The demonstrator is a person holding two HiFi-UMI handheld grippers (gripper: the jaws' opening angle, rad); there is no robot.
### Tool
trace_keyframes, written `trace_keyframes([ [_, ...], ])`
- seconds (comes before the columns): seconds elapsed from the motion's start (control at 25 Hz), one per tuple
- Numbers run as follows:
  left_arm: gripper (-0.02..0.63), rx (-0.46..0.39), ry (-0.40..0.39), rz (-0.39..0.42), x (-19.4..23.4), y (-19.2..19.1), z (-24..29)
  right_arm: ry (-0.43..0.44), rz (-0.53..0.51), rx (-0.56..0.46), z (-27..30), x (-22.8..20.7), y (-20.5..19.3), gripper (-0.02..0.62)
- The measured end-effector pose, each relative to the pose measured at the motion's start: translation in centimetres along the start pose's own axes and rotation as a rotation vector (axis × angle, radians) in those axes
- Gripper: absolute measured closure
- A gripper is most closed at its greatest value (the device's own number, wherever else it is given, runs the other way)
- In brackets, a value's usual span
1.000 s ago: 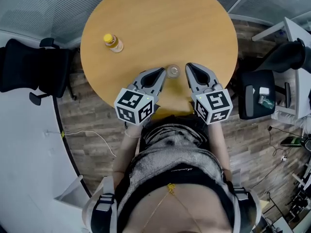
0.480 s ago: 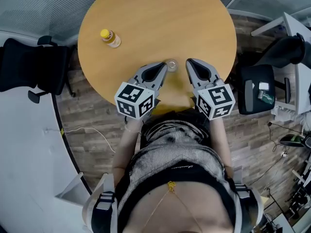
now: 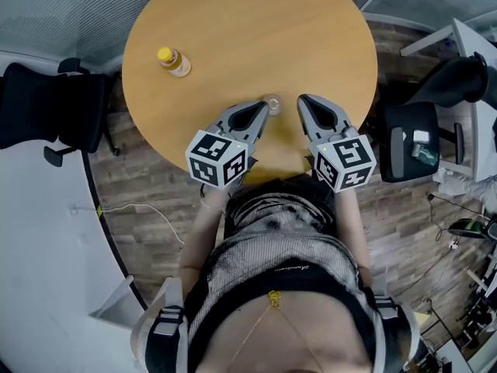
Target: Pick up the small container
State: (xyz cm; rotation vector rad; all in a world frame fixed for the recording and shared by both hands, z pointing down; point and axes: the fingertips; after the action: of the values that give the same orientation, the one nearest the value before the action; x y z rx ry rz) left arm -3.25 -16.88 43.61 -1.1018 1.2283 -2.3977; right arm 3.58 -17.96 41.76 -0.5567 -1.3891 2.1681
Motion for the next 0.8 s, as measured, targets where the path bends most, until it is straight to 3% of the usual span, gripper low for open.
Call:
trace_keyframes([
  [0.36,0.588,0.077,0.053,0.033,2.1,-2.3,1.8,-0.030,0.032,0.023,-0.5,-1.3,-1.3,0.572],
  [0.8,0.588,0.173,0.015,-0.051,4.9,-6.5,3.8,-0.049,0.029,0.062,-0.6,-2.2,-2.7,0.572],
])
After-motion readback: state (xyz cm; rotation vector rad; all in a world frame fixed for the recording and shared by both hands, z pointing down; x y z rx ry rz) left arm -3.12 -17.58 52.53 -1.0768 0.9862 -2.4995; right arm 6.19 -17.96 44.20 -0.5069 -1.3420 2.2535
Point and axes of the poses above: the fingertips, and each gripper's own axes: z forward along the fingers, x to its left, y out of its top, and after that the axes turned 8 degrees about -z, right-handed
